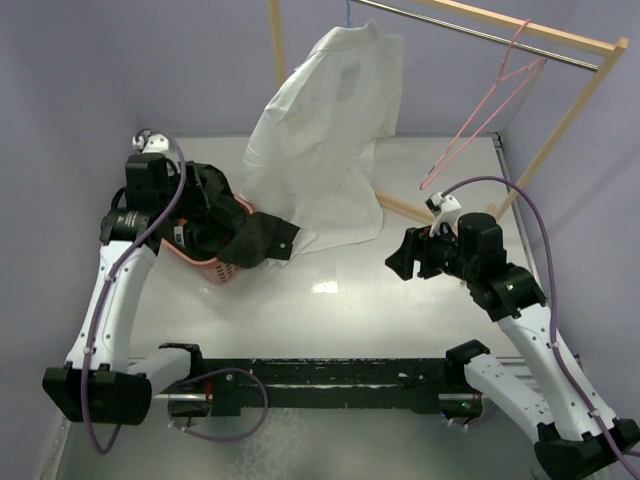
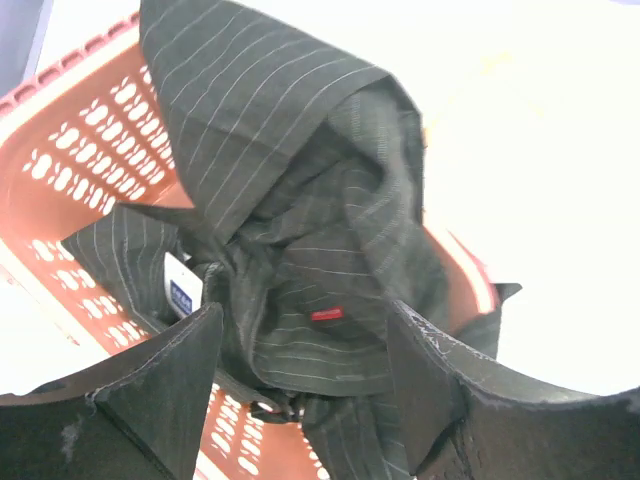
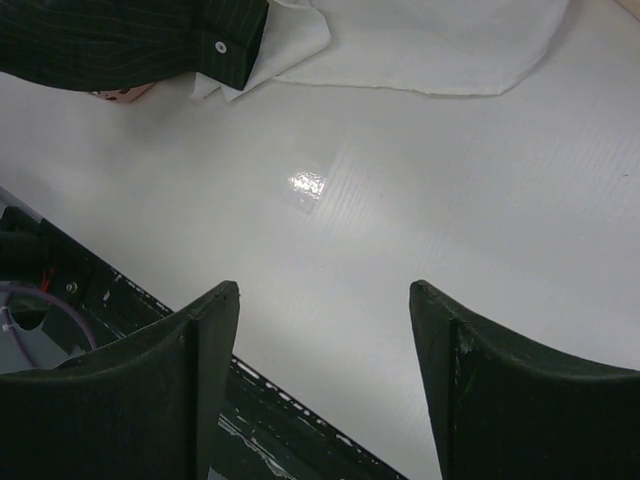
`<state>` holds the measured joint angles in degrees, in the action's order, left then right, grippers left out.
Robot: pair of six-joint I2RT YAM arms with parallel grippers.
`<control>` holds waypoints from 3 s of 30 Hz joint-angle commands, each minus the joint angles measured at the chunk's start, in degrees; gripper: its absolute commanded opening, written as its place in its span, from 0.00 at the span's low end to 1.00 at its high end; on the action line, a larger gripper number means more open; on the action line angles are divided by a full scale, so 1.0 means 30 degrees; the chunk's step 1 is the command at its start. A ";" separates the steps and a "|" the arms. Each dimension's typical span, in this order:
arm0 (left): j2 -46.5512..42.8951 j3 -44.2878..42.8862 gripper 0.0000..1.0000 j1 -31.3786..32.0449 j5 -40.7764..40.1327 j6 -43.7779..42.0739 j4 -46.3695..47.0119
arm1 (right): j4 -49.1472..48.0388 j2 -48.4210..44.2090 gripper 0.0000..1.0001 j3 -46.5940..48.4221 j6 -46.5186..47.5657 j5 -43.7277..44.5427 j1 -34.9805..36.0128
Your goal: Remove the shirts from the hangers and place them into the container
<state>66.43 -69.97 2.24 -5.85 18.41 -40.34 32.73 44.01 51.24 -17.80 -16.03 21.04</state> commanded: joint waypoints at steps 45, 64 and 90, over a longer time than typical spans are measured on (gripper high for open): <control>0.7389 0.1374 0.16 0.1011 -0.0652 -0.1685 0.0140 | -0.1008 -0.0324 0.71 -0.0490 -0.0280 0.0063 -0.0019; 0.0271 -0.1703 0.51 0.5629 0.2273 -0.2868 -0.0686 | -0.0948 -0.0244 0.71 -0.0607 -0.0559 -0.0050 -0.0011; 0.4228 -0.0468 0.53 1.4905 -1.0267 -0.4368 -0.3060 | -0.0950 -0.0159 0.71 -0.0878 -0.0680 0.0016 -0.0012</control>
<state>77.58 -72.10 46.19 -31.33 4.91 -49.01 31.73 43.90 49.10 -19.55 -15.99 21.04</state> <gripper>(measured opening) 0.530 0.709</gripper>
